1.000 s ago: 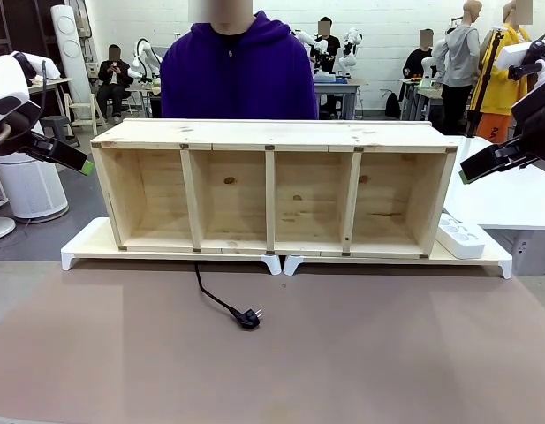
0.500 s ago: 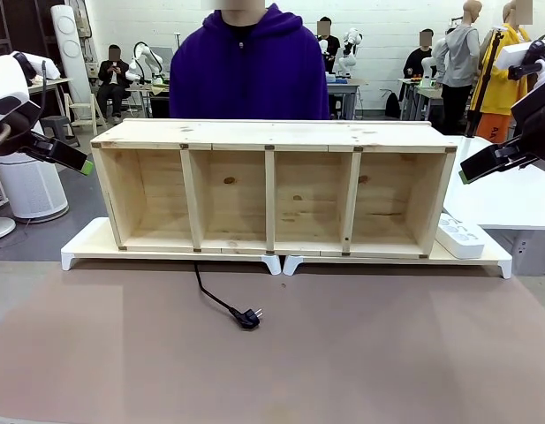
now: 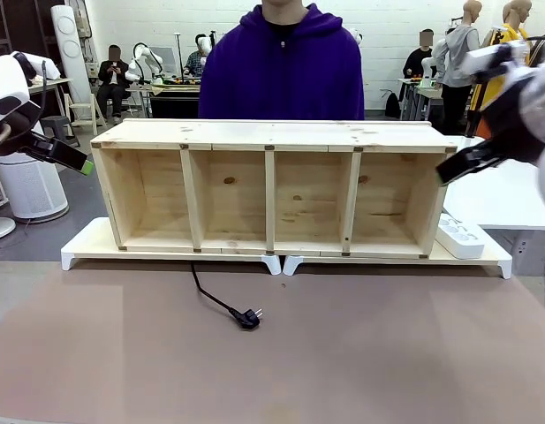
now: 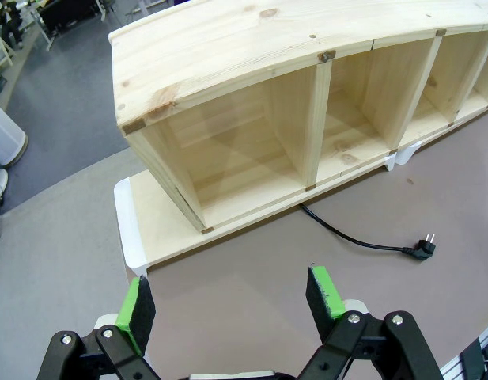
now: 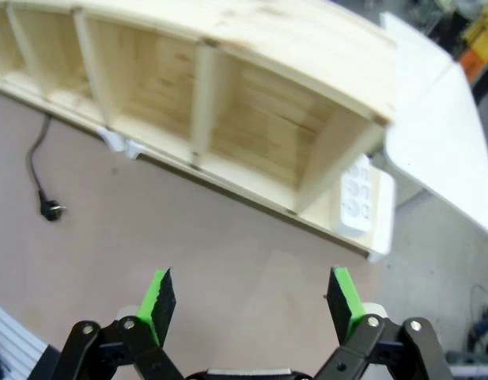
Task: Perform cable management.
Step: When the cord part of the Power Cable appears at the lower middle area of the table and stops, grasp the cord part of the Power Cable.
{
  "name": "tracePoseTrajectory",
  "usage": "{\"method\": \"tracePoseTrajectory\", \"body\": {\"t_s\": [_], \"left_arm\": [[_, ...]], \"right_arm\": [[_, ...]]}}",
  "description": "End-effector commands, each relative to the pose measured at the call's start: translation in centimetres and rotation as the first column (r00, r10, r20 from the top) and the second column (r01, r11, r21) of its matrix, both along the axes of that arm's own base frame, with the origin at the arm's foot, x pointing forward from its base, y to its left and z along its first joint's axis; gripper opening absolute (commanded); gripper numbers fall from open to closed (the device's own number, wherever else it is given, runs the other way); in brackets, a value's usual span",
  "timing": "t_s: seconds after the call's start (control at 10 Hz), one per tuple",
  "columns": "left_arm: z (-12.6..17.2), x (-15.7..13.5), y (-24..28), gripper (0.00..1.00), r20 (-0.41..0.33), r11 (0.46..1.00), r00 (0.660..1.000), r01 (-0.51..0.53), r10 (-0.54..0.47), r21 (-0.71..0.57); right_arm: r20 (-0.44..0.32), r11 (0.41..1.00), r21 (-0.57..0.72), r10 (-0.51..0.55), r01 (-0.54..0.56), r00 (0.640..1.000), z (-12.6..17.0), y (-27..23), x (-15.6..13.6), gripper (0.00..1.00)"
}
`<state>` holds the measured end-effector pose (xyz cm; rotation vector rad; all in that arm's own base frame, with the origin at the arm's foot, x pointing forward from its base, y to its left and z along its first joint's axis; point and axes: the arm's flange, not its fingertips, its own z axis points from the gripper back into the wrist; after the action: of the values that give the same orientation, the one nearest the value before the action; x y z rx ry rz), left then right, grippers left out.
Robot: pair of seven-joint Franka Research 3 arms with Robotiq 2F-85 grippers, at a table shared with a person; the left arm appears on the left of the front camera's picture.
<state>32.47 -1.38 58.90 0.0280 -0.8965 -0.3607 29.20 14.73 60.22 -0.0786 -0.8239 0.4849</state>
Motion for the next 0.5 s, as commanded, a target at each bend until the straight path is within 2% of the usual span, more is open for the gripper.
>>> {"method": "tracePoseTrajectory", "body": {"t_s": [0.0,0.2,0.4], "left_arm": [[0.0,-0.1,-0.2,1.00,0.000,1.000,1.000,-0.017,0.017,-0.004],[0.0,-0.1,-0.2,1.00,0.000,1.000,1.000,-0.017,0.017,-0.004],[0.0,-0.1,-0.2,1.00,0.000,1.000,1.000,-0.017,0.017,-0.004]], "right_arm": [[-0.127,0.989,-0.045,0.137,-0.144,0.982,0.8,6.2,4.8,1.00],[-0.261,0.964,-0.091,0.220,-0.251,0.940,-1.2,12.9,8.2,1.00],[-0.306,0.962,-0.075,0.229,-0.263,0.924,-4.0,17.4,11.0,1.00]]}}
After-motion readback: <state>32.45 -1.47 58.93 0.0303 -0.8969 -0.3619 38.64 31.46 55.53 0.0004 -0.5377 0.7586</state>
